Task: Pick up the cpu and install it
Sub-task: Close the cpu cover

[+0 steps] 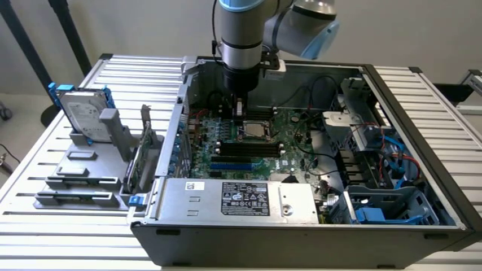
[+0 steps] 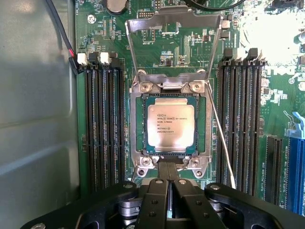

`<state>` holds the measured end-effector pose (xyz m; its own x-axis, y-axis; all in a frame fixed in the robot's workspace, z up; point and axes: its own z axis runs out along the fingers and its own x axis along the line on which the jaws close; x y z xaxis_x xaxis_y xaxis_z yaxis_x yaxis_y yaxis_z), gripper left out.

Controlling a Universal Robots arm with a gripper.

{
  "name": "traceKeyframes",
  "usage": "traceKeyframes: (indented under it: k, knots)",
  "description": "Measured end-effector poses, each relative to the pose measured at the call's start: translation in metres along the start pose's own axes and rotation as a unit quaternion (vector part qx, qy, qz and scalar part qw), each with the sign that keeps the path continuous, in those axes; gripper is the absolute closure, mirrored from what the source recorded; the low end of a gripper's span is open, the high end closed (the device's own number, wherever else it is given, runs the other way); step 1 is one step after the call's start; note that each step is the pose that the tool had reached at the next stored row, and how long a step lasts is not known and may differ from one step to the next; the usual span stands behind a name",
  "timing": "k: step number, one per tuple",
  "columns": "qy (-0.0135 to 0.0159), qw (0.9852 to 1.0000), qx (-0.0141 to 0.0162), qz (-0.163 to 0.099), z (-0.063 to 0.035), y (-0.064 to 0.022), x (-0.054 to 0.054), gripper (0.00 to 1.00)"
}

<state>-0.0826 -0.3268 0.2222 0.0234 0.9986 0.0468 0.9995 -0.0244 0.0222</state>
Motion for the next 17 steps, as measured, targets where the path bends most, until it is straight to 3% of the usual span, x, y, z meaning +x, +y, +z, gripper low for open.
traceKeyframes:
  k: [5, 12, 17]
  knots:
    - [0.0002, 1.0, -0.0001, 0.0, -0.0225, 0.0106, 0.001, 0.89]
    - [0.0017, 1.0, 0.0001, 0.0, -0.0459, 0.0428, 0.0, 0.89]
    - [0.0024, 1.0, 0.0004, 0.0, -0.0522, 0.0656, -0.002, 0.89]
